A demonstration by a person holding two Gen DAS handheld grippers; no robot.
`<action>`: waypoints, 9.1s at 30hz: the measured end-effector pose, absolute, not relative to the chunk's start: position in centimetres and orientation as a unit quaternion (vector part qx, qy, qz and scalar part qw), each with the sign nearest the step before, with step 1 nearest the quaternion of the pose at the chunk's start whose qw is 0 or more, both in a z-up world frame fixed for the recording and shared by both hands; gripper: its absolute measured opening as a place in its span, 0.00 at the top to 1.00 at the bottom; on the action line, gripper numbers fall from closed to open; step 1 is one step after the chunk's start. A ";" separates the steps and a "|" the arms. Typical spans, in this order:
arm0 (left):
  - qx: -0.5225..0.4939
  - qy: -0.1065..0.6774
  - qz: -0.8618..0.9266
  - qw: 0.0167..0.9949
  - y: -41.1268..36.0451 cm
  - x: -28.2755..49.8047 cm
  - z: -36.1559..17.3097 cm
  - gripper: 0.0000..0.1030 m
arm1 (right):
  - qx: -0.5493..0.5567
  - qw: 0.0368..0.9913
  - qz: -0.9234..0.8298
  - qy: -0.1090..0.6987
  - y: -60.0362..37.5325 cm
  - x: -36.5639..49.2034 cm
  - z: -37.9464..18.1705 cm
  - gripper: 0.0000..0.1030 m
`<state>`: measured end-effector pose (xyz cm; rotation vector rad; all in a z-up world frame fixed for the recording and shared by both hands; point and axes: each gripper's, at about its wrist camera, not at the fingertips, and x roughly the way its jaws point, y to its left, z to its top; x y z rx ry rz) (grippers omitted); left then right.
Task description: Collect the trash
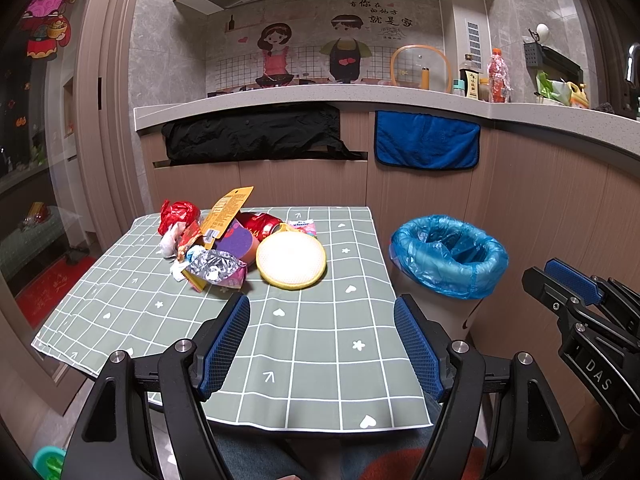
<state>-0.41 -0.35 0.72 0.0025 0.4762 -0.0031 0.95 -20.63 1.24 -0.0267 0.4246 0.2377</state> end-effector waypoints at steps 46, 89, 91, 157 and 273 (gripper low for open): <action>-0.063 0.313 0.044 0.947 15.2 15.8 -3.2 0.27 | -0.065 0.884 0.333 0.321 -9.5 23.3 -2.7 0.70; -0.211 0.402 0.035 0.890 19.6 20.3 -8.0 0.51 | -0.073 0.885 0.318 0.331 -10.9 23.0 -4.3 0.90; -0.182 0.401 0.016 0.898 19.3 20.2 -7.0 0.51 | -0.067 0.885 0.320 0.332 -11.2 22.9 -4.2 0.90; -0.068 0.370 -0.180 0.909 -14.6 36.5 -3.5 0.97 | 0.034 0.955 0.042 0.293 -34.6 28.8 -0.8 0.90; -0.284 0.336 0.102 0.892 37.5 36.8 -7.4 0.85 | -0.062 0.881 0.270 0.384 -5.7 29.5 -5.7 0.85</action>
